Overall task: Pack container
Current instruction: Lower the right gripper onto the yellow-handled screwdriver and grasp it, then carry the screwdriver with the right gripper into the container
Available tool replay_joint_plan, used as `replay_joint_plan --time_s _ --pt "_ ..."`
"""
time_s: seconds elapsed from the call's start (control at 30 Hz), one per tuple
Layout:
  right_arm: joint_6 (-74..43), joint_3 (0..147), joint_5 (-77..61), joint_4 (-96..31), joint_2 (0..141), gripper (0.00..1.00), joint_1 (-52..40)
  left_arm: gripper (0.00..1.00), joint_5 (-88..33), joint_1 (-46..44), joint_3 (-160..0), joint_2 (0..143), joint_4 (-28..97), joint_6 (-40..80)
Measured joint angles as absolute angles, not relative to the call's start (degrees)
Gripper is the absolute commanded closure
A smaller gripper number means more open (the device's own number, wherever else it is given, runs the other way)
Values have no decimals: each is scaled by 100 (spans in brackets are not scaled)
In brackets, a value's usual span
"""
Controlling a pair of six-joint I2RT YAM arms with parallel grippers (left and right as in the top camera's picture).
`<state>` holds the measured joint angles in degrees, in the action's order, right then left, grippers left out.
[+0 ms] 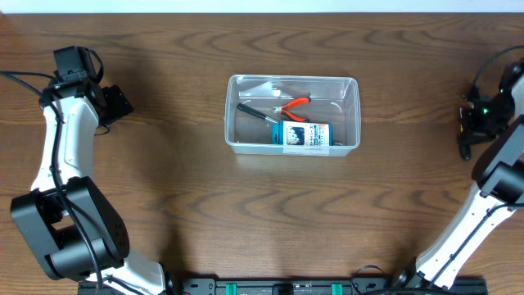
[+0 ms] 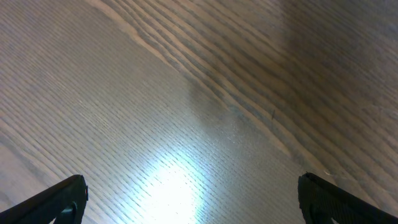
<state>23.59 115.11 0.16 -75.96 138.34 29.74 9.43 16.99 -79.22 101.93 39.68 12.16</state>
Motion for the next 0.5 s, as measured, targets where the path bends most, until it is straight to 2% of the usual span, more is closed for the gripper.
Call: replay_joint_plan --time_s 0.27,0.5 --pt "2340 13069 -445 -7907 13867 99 2488 2 943 1699 -7922 10193 3968 1216" --pt "2342 14464 -888 -8307 13743 99 1623 2 943 1699 -7922 10193 3968 1216"
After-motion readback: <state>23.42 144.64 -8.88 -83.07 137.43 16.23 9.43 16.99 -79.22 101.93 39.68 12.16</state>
